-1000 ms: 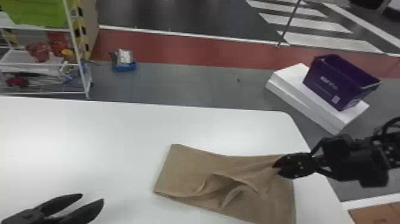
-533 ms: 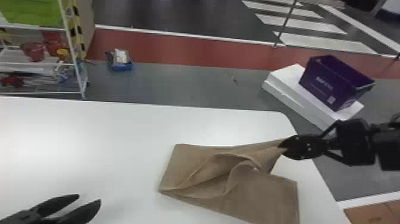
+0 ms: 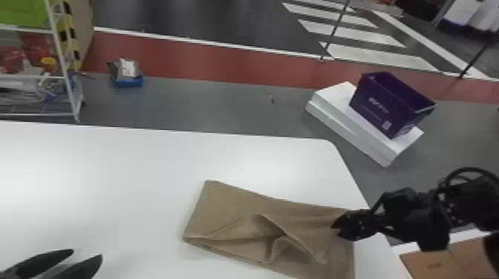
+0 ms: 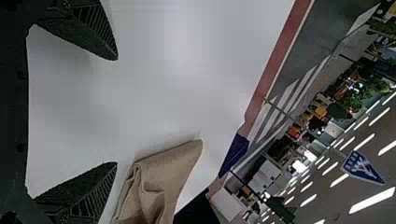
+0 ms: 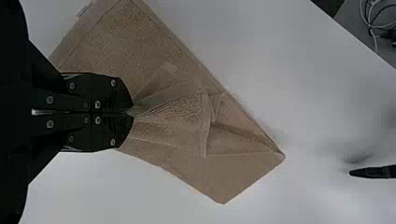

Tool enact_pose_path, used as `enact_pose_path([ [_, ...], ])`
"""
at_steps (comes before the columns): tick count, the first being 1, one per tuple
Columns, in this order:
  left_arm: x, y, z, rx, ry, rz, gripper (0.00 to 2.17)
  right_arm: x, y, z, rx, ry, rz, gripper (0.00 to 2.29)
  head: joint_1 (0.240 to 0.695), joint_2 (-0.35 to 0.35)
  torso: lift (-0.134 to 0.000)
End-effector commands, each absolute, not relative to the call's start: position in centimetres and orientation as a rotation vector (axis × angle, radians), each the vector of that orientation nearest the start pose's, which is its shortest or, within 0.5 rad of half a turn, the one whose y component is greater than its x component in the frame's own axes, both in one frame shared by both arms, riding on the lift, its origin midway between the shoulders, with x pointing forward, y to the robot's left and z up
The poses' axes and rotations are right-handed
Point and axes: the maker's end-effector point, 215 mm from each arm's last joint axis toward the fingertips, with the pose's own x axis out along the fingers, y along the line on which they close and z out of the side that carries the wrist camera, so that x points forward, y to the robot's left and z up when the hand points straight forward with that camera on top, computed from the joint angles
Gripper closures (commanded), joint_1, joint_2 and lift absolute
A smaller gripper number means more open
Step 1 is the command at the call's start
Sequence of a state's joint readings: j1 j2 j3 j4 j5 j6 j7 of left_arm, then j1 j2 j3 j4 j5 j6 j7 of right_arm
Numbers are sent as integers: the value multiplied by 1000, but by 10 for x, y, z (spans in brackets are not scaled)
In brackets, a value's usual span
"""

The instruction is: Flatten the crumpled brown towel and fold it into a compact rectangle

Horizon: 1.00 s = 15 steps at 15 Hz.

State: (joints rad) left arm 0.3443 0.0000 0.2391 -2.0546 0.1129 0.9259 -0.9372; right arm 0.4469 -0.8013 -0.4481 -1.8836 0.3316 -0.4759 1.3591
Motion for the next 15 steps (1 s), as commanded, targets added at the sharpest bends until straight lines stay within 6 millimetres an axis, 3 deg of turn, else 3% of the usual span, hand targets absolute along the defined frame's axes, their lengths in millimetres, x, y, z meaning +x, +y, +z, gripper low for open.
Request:
enact_pose_path([
  [1, 373, 148, -445, -459, 653, -709, 80, 329, -394, -392, -1344, 530, 1377, 1281, 695, -350, -124],
  [3, 374, 149, -448, -461, 657, -706, 80, 321, -397, -411, -1352, 570, 1410, 1278, 695, -350, -124],
  [7, 373, 149, -450, -466, 662, -708, 80, 333, -405, -403, -1371, 568, 1389, 1264, 695, -350, -124],
  [8, 372, 149, -450, -467, 663, -707, 80, 331, -407, -407, -1377, 585, 1392, 977, 695, -350, -124],
  [9, 372, 149, -451, -467, 663, -709, 80, 330, -407, -410, -1372, 589, 1394, 468, 695, -350, -124],
  [10, 373, 149, -451, -467, 661, -709, 80, 333, -409, -406, -1363, 587, 1380, 235, 695, -350, -124],
  [13, 373, 149, -452, -467, 665, -707, 80, 337, -416, -394, -1378, 582, 1353, 238, 695, -350, -124],
  [15, 373, 150, -453, -465, 666, -704, 80, 328, -416, -400, -1392, 602, 1377, 238, 695, -350, -124],
])
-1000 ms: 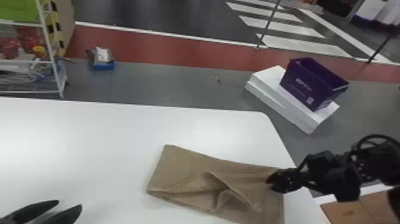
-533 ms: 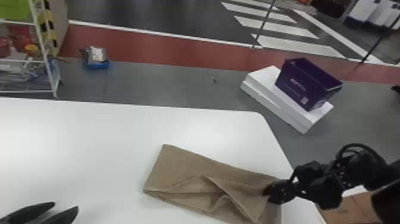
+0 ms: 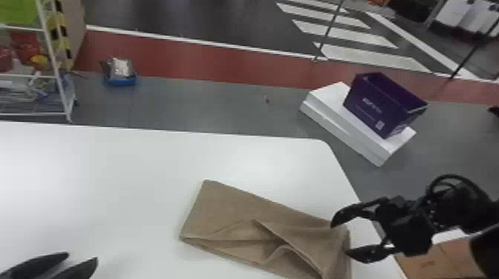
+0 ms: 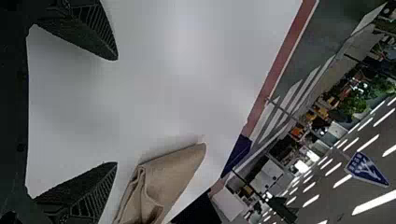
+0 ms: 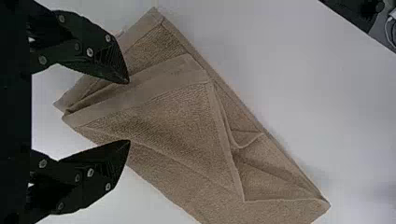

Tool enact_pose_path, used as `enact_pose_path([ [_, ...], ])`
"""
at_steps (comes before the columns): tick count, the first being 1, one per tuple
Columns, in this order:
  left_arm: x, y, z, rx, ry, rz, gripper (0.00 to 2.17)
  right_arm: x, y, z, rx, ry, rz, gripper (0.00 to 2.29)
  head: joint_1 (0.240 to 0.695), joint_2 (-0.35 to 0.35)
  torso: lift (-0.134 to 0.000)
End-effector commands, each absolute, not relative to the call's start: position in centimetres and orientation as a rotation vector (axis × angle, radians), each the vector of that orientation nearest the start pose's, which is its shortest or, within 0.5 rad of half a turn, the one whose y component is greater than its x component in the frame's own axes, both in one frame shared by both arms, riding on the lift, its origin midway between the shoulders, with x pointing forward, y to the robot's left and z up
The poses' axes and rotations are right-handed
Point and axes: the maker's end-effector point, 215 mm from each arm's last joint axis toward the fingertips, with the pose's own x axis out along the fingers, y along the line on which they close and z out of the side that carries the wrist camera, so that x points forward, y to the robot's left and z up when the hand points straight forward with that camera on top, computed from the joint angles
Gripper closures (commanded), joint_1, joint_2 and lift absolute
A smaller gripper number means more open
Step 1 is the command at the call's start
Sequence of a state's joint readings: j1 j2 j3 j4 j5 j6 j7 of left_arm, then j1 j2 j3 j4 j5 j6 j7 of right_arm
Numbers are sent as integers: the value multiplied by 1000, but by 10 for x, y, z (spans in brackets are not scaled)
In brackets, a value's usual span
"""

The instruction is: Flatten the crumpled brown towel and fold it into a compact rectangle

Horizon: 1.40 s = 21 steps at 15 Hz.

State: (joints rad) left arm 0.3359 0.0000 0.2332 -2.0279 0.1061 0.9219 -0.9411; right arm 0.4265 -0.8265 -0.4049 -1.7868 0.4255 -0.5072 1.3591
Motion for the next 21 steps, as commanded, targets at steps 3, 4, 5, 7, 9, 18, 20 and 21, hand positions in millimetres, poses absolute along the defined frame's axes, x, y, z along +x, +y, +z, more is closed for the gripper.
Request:
enact_pose_path([
  [3, 372, 149, -454, -466, 669, -706, 80, 314, -419, -410, -1409, 639, 1413, 245, 695, -350, -124],
  [4, 372, 150, -454, -466, 669, -705, 80, 309, -421, -415, -1411, 656, 1422, 255, 695, -350, -124],
  [5, 372, 150, -454, -466, 669, -705, 80, 307, -419, -416, -1413, 650, 1432, 262, 695, -350, -124],
  [7, 372, 148, -454, -467, 669, -709, 80, 304, -415, -421, -1411, 651, 1447, 353, 695, -350, -124],
  [9, 372, 147, -453, -465, 669, -712, 80, 306, -414, -420, -1405, 644, 1446, 424, 695, -350, -124],
  [18, 372, 146, -451, -465, 665, -718, 80, 301, -410, -431, -1400, 652, 1472, 701, 695, -350, -124],
  [20, 371, 147, -453, -467, 668, -716, 80, 302, -408, -430, -1396, 645, 1469, 765, 695, -350, -124],
  [21, 371, 147, -452, -467, 667, -717, 80, 306, -407, -427, -1396, 633, 1462, 1025, 695, -350, -124],
])
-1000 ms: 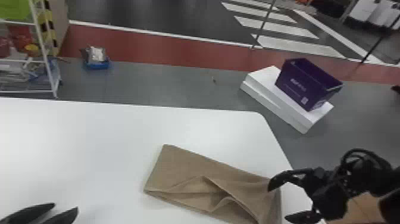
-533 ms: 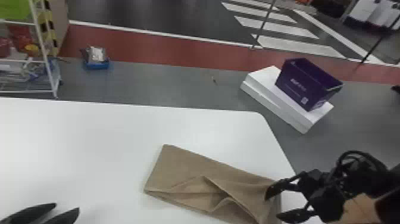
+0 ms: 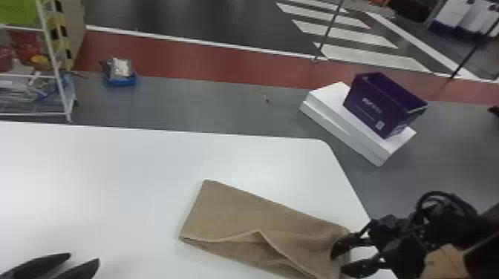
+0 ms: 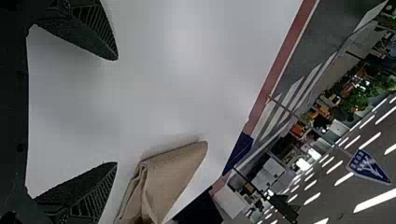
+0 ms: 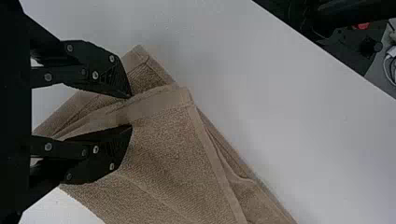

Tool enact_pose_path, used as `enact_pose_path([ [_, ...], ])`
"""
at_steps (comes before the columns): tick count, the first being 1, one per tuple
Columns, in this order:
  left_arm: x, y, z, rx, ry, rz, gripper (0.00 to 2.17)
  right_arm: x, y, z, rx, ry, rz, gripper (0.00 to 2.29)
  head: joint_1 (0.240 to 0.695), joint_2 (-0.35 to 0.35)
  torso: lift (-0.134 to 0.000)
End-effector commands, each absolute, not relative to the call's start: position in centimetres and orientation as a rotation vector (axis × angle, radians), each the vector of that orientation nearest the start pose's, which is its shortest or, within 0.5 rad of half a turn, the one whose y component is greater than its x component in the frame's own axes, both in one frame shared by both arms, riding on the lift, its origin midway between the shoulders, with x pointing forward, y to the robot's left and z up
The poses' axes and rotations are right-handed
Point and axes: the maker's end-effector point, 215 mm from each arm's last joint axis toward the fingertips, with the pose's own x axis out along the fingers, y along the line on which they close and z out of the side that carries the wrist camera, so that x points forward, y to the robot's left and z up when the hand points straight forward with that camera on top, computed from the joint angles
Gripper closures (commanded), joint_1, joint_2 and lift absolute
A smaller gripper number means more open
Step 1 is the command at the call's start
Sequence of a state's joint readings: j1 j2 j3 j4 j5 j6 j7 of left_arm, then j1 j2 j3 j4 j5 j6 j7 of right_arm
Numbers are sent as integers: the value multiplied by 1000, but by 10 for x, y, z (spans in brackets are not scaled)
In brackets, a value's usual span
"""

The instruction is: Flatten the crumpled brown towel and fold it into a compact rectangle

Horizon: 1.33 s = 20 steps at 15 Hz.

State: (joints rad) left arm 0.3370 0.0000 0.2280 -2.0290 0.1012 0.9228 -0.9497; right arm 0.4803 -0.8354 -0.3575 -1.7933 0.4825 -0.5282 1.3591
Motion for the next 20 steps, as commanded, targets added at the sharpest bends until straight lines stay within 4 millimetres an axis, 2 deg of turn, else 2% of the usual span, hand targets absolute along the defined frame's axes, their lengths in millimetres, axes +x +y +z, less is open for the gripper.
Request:
enact_pose_path([
  [1, 371, 147, -452, -467, 667, -717, 80, 308, -407, -425, -1399, 630, 1458, 1156, 695, -350, -124],
  [4, 371, 146, -452, -467, 666, -719, 80, 315, -409, -415, -1403, 610, 1436, 1183, 695, -350, -124],
  [6, 371, 146, -451, -465, 665, -719, 80, 327, -410, -384, -1387, 544, 1373, 1210, 695, -350, -124],
  [8, 372, 145, -452, -463, 667, -717, 80, 320, -421, -373, -1427, 561, 1351, 1207, 695, -350, -124],
  [10, 372, 144, -453, -461, 670, -718, 80, 312, -427, -380, -1424, 592, 1362, 1207, 695, -350, -124],
  [11, 371, 144, -454, -458, 673, -717, 80, 301, -437, -392, -1435, 647, 1380, 1207, 695, -350, -124],
  [12, 371, 143, -454, -459, 674, -719, 80, 286, -451, -412, -1455, 731, 1408, 1197, 695, -350, -124],
  [14, 372, 144, -455, -459, 674, -717, 80, 280, -459, -425, -1419, 762, 1414, 1156, 695, -350, -124],
  [15, 372, 140, -454, -459, 673, -724, 80, 286, -455, -426, -1404, 752, 1410, 775, 695, -350, -124],
  [16, 372, 140, -454, -458, 674, -726, 80, 296, -451, -420, -1359, 725, 1382, 265, 695, -350, -124],
  [17, 372, 140, -454, -456, 675, -724, 80, 316, -439, -396, -1292, 621, 1338, 63, 695, -350, -124],
  [18, 372, 141, -454, -456, 675, -724, 80, 339, -441, -365, -1202, 550, 1252, 56, 695, -350, -124],
  [20, 371, 142, -454, -458, 674, -725, 80, 359, -452, -337, -1033, 528, 1150, 70, 695, -350, -124],
])
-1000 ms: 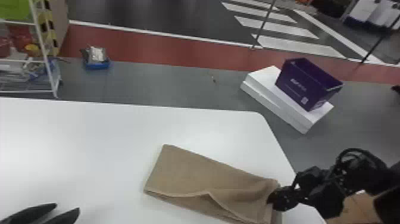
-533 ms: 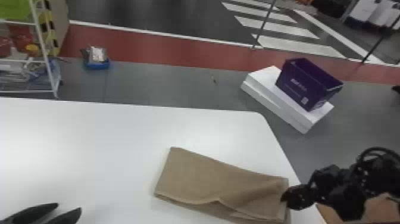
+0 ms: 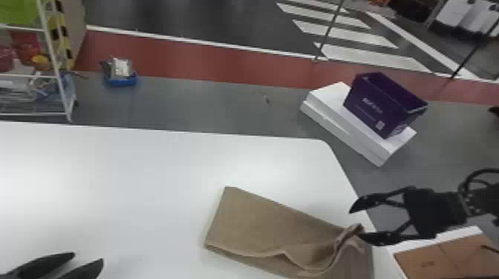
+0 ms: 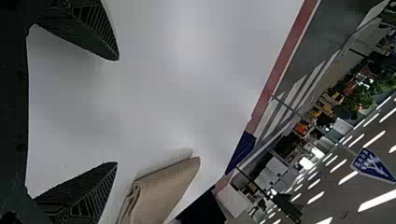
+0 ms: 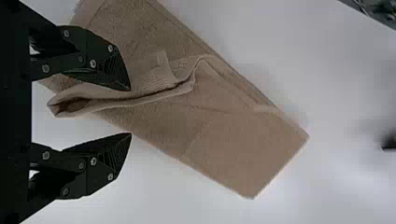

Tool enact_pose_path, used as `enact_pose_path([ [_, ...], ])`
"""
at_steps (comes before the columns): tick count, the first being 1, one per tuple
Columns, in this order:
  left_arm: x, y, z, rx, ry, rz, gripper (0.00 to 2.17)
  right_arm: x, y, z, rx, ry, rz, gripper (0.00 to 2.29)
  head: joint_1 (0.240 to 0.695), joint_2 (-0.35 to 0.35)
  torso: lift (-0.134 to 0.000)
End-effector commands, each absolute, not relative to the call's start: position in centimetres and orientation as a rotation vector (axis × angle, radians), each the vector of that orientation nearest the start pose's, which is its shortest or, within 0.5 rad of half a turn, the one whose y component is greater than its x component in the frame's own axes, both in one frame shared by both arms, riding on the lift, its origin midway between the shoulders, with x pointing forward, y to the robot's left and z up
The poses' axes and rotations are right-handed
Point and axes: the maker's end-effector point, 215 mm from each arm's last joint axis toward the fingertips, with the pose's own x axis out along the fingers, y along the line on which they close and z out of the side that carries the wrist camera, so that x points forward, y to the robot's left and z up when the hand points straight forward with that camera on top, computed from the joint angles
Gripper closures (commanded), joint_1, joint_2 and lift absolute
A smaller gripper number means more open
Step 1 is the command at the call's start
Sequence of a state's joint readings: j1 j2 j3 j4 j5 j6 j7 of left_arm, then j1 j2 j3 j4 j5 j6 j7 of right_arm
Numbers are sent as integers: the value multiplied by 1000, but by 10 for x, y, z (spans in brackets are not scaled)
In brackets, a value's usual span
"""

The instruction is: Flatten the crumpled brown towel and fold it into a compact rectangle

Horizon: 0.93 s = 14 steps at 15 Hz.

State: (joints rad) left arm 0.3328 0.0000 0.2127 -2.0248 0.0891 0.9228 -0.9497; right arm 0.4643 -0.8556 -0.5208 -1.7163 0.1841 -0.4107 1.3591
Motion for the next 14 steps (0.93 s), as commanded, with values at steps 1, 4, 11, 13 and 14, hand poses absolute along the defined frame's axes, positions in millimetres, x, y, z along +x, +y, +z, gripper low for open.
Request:
enact_pose_path([
  [1, 371, 142, -454, -459, 674, -725, 80, 362, -451, -332, -976, 520, 1133, 80, 695, -350, -124],
  [4, 371, 142, -455, -459, 674, -725, 80, 345, -448, -346, -970, 543, 1167, 100, 695, -350, -124],
  [11, 371, 142, -457, -466, 678, -728, 80, 313, -432, -407, -1048, 664, 1289, 1072, 695, -350, -124],
  [13, 371, 144, -456, -464, 676, -724, 80, 316, -436, -402, -1064, 663, 1282, 1298, 695, -350, -124],
  [14, 371, 143, -455, -464, 675, -727, 80, 319, -436, -391, -1043, 630, 1263, 1298, 695, -350, -124],
])
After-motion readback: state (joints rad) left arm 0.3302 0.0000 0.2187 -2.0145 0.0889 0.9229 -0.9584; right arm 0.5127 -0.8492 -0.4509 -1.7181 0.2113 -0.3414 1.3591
